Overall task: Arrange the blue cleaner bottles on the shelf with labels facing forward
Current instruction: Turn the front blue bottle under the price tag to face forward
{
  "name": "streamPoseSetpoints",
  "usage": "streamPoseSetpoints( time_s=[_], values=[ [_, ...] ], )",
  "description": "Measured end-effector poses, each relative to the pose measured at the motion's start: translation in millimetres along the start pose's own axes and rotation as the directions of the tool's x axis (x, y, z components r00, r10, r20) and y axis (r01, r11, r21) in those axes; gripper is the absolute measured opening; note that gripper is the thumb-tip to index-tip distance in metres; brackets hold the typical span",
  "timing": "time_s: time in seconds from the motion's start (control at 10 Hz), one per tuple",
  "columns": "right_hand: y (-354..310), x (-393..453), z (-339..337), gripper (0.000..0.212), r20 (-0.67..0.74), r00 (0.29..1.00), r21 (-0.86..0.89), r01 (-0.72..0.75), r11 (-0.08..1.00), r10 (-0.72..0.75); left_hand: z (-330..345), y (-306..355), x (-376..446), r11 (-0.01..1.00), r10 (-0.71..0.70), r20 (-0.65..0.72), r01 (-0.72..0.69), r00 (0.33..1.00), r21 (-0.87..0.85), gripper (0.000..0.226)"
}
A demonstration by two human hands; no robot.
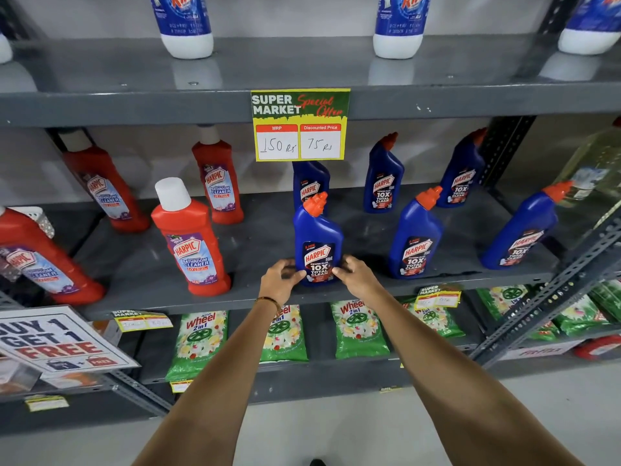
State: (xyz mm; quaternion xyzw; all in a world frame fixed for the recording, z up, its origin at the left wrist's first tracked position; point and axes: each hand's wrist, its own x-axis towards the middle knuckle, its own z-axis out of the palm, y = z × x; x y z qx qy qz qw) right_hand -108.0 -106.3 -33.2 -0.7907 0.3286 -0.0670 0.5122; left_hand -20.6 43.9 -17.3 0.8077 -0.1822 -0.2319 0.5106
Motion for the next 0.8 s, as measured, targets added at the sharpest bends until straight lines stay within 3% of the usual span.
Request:
streamPoseSetpoints(
  time_s=[0.5, 0.7, 0.8],
  values=[
    [0.4, 0.0, -2.5, 0.04, 0.04, 0.999, 0.002, 0.002, 1.0, -0.002, 3.5, -2.9, -0.1, 1.0, -0.027, -0.018, 0.027, 0.999, -0.005, 0.042],
    [-0.2, -18.2, -1.7, 0.046, -0.066, 0.997, -0.141, 0.021, 0.99, -0.03, 2.2, -3.3, -12.9, 0.978, -0.004, -0.096, 0.024, 0.995, 0.207, 0.054],
    [-4.0, -41.8, 0.0, 0.045, -0.171, 0.971, -0.346, 0.099, 0.933, -0.167, -0.4, 1.3, -32.5, 0.89, 0.133, -0.134, -0.058, 0.982, 0.453, 0.057]
  ],
)
